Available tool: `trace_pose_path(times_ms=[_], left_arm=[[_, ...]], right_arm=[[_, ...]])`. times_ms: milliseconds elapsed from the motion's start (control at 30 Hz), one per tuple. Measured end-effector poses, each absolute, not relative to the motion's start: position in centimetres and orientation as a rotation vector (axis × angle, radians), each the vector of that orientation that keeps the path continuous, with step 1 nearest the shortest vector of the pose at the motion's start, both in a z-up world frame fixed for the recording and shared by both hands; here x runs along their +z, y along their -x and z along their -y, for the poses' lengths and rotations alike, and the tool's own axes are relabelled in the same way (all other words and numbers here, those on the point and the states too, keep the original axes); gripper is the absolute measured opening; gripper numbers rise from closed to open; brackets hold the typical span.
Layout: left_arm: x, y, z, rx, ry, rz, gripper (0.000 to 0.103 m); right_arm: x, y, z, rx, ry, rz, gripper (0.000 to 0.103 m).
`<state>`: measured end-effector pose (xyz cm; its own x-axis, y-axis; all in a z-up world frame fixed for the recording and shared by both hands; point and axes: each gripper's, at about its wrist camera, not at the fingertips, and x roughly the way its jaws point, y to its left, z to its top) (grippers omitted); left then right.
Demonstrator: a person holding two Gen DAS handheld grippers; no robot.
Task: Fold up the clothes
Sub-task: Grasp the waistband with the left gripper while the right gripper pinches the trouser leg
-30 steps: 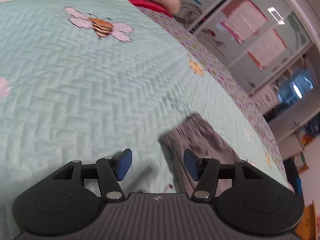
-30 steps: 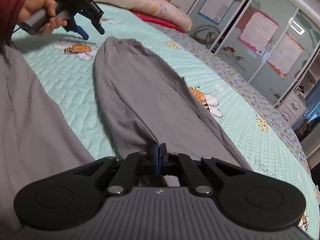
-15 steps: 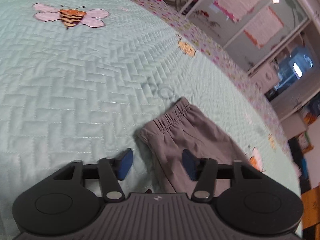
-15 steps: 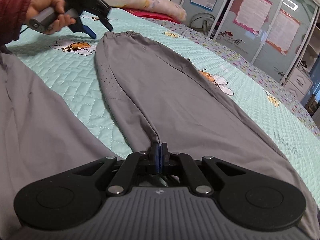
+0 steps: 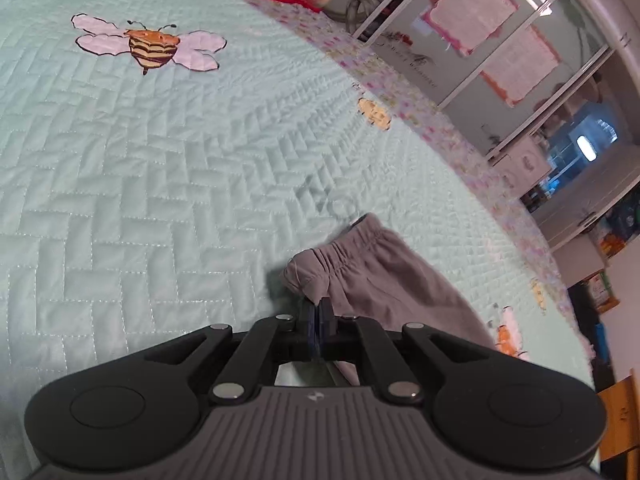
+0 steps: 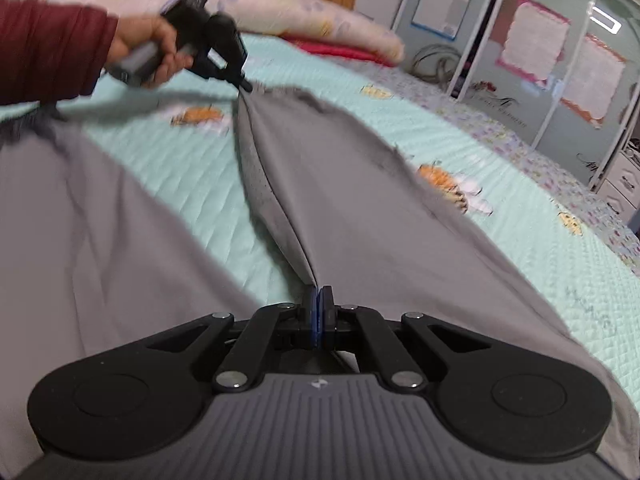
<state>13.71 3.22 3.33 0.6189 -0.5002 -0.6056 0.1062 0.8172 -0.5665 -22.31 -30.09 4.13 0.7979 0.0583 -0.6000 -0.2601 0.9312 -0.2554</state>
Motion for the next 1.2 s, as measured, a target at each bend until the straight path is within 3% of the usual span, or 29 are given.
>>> trace_pose_path(times_ms=[233, 467, 567, 733, 933, 1000, 1067, 1167, 1200], left_arm=[[7.5, -16.4, 1.1, -0.416, 0.515, -0.823, 0.001], [14.5, -15.6, 1.1, -0.57, 0.649, -0.555, 0.001], [11.6, -14.6, -0.9, -0.51, 0.584, -0.602, 0.001], [2.4, -13.9, -3.7, -0.358, 0.508, -0.804, 0.001], [0.8, -13.3, -5.0, -0.385, 0.538, -0.77, 0.004], [1.2, -13.2, -5.3, -0.376, 0.55, -0.764, 0.016], [1.8, -12.8, -6.3, -0.324, 0.589, -0.75, 0.044], [2.6, -11.5, -8.4, -0.213, 0.692, -0.735, 0.054], [2.8, -11.0, -9.1, -0.172, 0.729, -0.731, 0.054]], right_arm=[[7.1, 19.2, 34.0, 0.065, 0.272, -0.582, 0.0], [11.4, 21.0, 34.5, -0.092, 0.311, -0.344, 0.0], [9.8, 22.2, 33.0, 0.004, 0.288, -0.383, 0.0], [2.9, 22.1, 29.8, 0.149, 0.328, -0.573, 0.0], [1.9, 22.7, 28.5, 0.167, 0.406, -0.596, 0.0], [1.9, 22.7, 28.5, 0.178, 0.419, -0.606, 0.0], [1.9, 22.6, 28.6, 0.187, 0.412, -0.613, 0.0], [2.3, 22.6, 29.2, 0.208, 0.358, -0.616, 0.01], [2.5, 22.7, 29.5, 0.214, 0.339, -0.614, 0.021]])
